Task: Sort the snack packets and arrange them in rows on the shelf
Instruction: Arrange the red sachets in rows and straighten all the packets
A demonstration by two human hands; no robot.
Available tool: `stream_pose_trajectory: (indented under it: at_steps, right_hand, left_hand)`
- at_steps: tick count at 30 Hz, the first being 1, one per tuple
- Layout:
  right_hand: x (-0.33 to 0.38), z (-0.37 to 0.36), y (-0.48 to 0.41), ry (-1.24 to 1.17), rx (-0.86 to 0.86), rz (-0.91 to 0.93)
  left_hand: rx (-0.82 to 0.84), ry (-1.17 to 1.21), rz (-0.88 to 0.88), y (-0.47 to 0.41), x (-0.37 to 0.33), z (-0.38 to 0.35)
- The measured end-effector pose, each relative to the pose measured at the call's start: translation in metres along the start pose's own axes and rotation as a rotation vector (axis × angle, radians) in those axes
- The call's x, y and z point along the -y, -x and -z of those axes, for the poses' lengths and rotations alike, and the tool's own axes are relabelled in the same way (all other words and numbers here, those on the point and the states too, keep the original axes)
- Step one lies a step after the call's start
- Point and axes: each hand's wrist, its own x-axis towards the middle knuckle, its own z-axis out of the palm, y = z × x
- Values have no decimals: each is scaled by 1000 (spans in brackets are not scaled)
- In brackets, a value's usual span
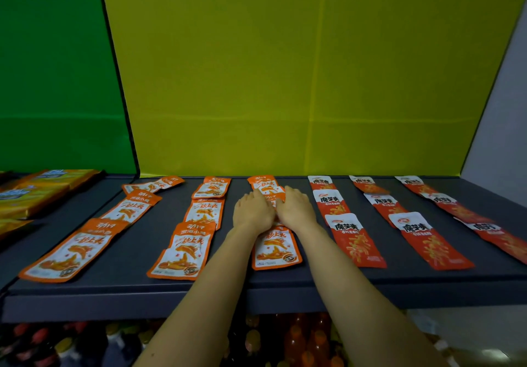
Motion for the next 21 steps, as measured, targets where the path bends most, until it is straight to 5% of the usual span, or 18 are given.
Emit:
stream_pose_trajectory:
  at_steps: [21]
  right_hand:
    - [-2, -3, 4, -17, -68, 0]
  left_hand:
    - [11, 41, 7, -2, 1, -1]
